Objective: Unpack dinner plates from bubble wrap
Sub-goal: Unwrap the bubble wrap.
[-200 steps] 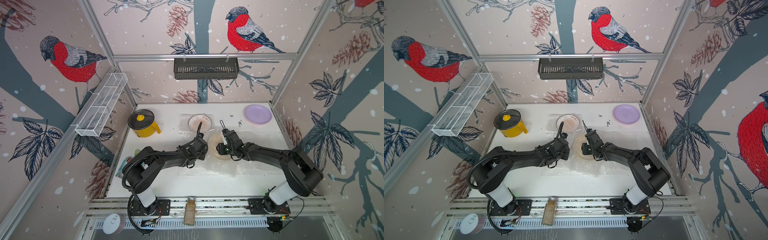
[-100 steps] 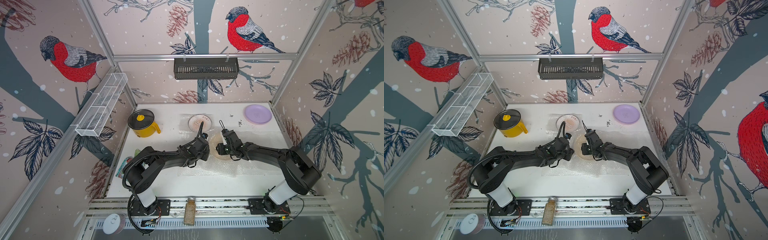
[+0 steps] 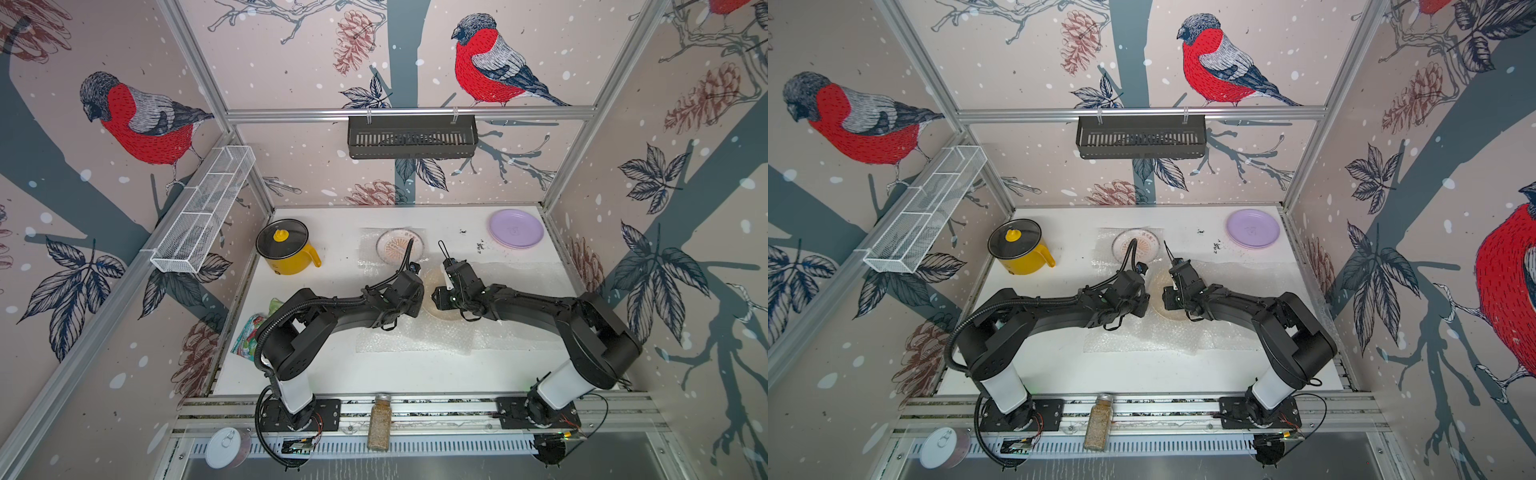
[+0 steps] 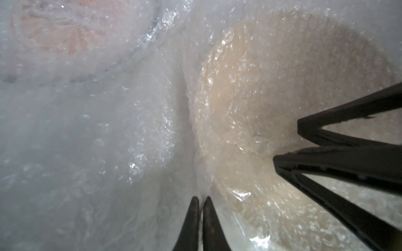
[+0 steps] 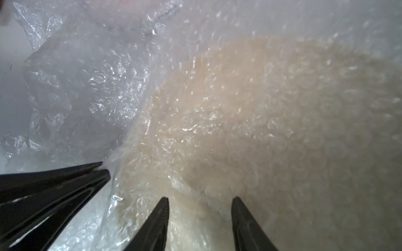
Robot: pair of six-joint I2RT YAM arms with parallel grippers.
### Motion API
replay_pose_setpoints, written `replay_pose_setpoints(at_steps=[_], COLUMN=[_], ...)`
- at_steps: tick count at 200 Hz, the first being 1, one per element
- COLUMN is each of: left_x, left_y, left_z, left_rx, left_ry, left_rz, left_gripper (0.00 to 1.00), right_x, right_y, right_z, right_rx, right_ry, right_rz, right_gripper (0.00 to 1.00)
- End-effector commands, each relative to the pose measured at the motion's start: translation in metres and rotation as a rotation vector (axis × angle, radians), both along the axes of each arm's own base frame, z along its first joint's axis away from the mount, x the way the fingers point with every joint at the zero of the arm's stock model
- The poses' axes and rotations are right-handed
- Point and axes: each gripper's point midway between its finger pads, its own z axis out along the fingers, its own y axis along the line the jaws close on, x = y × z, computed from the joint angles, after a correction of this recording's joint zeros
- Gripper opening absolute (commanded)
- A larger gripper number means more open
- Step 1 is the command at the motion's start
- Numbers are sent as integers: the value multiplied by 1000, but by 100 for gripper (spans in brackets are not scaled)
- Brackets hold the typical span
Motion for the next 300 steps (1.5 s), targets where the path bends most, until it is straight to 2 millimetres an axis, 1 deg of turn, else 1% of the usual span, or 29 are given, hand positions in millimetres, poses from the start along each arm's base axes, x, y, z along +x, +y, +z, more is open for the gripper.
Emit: replay_pose_setpoints(at_steps=[1,7,46,72,92,107,118,127,135,144,164,171,178,190,203,216,246,269,287,300], left_x=[3,3,-5,-10,-10,-10,-7,-7,-8,-13,-29,-32,-35,-36,-32,-27,-27,-27,-26,-24], left_y=[-1,-2,-6,-7,-5,-2,4,5,4,-1,-14,-16,-17,-16,-8,-1,6,12,16,20], left_z=[6,8,28,39,44,51,53,53,51,50,42,39,36,31,25,20,11,3,2,2], left_rx=[-8,-15,-110,-185,-225,-293,-331,-330,-312,-296,-183,-127,-87,-41,22,74,99,107,113,111], left_ry=[-1,3,28,50,61,75,82,79,73,69,31,7,-3,-6,-15,-21,-1,11,8,4], left_rz=[20,20,40,58,74,82,93,79,55,-3,-137,-166,-191,-210,-195,-168,-130,-96,-68,-44], left_gripper=[3,0,0,0,0,0,0,0,11,24,53,60,65,69,70,68,60,54,48,46], right_x=[1,1,3,6,7,8,8,8,8,8,7,7,6,7,6,6,4,2,1,0], right_y=[-2,-3,-10,-19,-27,-33,-34,-33,-33,-32,-26,-24,-23,-20,-18,-17,-16,-16,-14,-12], right_z=[-3,-5,-15,-21,-24,-27,-27,-27,-27,-25,-21,-18,-15,-8,-2,7,24,27,27,26], right_rx=[-15,-19,-34,-39,-23,-14,6,24,34,36,39,40,37,35,38,50,54,41,27,20], right_ry=[13,20,58,88,107,119,129,136,138,133,118,108,96,70,49,23,-41,-49,-48,-42], right_rz=[-23,-26,-66,-110,-138,-158,-159,-153,-151,-147,-122,-114,-108,-96,-87,-74,-55,-41,-32,-21], right_gripper=[48,48,48,47,46,45,45,45,45,45,45,45,45,46,47,50,62,70,76,80])
